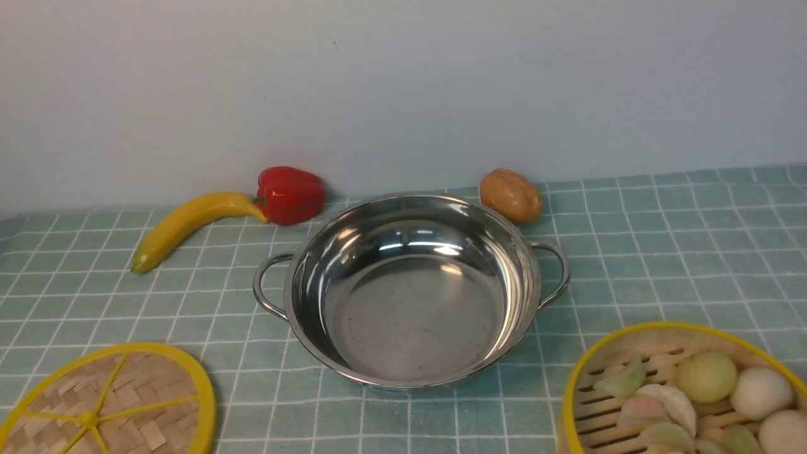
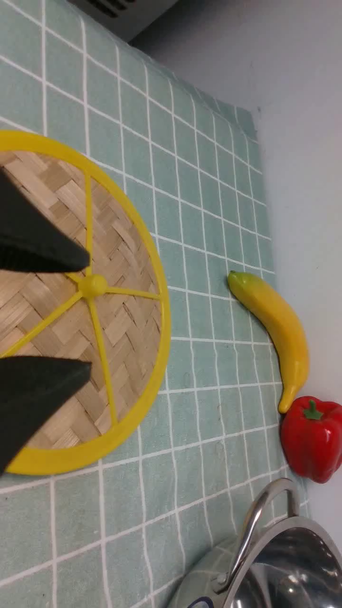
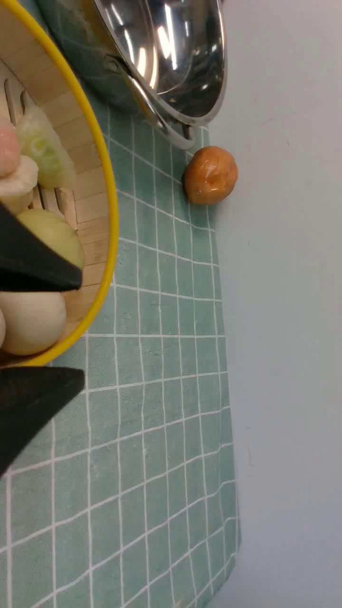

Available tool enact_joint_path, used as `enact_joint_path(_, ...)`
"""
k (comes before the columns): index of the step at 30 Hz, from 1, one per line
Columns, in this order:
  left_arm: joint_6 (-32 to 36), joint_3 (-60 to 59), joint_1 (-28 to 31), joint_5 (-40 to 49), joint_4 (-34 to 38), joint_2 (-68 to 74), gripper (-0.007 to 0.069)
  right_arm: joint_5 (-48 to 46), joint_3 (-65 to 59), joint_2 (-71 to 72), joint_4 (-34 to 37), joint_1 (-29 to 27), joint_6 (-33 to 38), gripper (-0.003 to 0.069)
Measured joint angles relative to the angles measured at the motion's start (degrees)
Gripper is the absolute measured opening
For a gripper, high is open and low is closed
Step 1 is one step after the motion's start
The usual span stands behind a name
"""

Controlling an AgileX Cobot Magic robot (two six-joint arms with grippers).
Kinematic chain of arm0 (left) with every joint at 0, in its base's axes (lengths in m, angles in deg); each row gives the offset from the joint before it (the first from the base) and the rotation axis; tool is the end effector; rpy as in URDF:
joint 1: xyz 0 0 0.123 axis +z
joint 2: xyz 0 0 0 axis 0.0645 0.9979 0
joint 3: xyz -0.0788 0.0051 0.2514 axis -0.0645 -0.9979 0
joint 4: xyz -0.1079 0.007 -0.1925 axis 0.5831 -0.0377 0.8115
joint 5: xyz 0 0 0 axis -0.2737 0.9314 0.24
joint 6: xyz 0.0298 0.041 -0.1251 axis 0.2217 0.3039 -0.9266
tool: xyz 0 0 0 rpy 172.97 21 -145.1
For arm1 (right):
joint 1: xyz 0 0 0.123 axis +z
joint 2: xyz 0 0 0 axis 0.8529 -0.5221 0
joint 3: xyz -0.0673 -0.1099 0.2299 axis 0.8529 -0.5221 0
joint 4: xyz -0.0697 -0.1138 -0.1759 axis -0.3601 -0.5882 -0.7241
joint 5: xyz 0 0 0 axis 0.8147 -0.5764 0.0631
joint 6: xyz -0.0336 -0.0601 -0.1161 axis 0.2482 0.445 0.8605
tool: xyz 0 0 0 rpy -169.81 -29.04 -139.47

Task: Place the steamer in the pot on the blue tablecloth, and put the lid on the steamer.
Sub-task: 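Reach for and grasp the rim of the bamboo steamer holding the buns with the right gripper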

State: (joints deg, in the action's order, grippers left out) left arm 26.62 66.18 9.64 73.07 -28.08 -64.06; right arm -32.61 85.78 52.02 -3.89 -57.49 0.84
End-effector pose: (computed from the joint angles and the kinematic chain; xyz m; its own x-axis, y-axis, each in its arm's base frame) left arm 0.0837 0.0122 0.1622 -0.3207 0.1101 -0.9408 -0.0827 0.9862 0.1436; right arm 0.0866 0.0028 0.1677 -0.2649 0.1861 -0.9462 0.0252 0.9822 0.1861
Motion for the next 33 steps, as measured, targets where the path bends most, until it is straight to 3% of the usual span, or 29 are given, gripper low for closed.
enact_joint_path(33, 0.0, 0.0, 0.0, 0.0, 0.0, 0.0, 0.0243, 0.0, 0.0, 0.0, -1.0, 0.0, 0.8, 0.0243)
